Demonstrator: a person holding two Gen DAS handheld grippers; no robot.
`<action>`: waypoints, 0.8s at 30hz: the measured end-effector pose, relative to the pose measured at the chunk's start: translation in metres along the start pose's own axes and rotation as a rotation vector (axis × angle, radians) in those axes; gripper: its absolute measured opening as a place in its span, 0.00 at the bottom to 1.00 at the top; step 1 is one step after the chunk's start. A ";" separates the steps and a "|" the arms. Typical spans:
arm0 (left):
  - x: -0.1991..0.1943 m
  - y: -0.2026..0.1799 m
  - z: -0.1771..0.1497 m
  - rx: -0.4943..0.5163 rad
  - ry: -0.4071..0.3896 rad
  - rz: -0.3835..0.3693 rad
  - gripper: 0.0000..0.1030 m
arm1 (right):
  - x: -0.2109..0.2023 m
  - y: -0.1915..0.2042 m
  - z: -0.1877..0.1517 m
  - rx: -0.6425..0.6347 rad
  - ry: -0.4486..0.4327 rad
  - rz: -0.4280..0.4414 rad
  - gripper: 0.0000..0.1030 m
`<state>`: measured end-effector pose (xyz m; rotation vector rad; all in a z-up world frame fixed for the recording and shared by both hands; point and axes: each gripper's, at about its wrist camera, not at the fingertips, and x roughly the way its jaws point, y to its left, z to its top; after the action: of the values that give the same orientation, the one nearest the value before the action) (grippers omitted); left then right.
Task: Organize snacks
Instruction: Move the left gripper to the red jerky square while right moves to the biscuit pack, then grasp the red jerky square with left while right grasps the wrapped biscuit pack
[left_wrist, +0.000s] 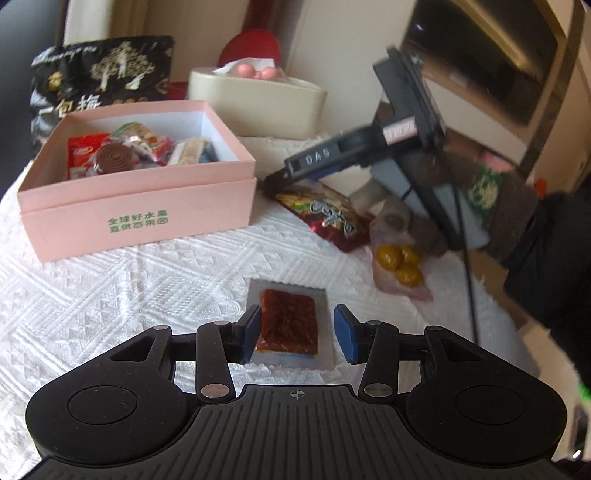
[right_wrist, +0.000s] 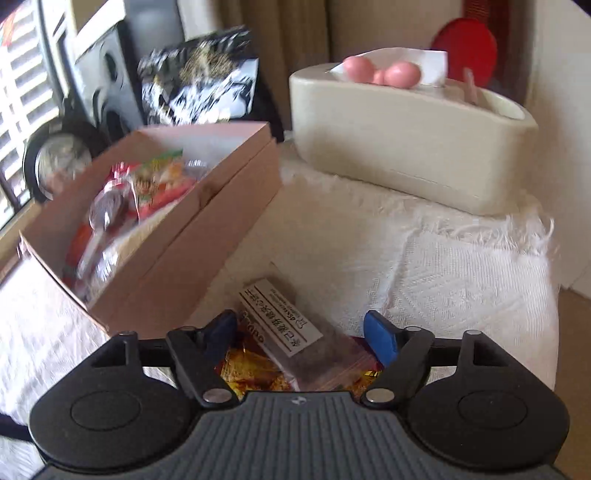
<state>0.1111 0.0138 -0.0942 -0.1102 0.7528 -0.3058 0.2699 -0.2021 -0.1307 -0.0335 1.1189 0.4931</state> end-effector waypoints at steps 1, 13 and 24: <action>0.002 -0.003 -0.001 0.021 0.007 0.009 0.47 | -0.005 0.000 -0.001 0.016 0.003 -0.001 0.51; 0.025 -0.014 0.001 0.132 0.038 0.104 0.51 | -0.103 0.034 -0.086 0.058 -0.072 -0.030 0.12; 0.004 0.006 -0.006 0.104 0.051 0.216 0.48 | -0.056 0.062 -0.054 -0.015 -0.179 -0.137 0.64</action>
<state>0.1112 0.0186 -0.1022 0.0770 0.7905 -0.1416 0.1798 -0.1818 -0.0928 -0.0769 0.9309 0.3739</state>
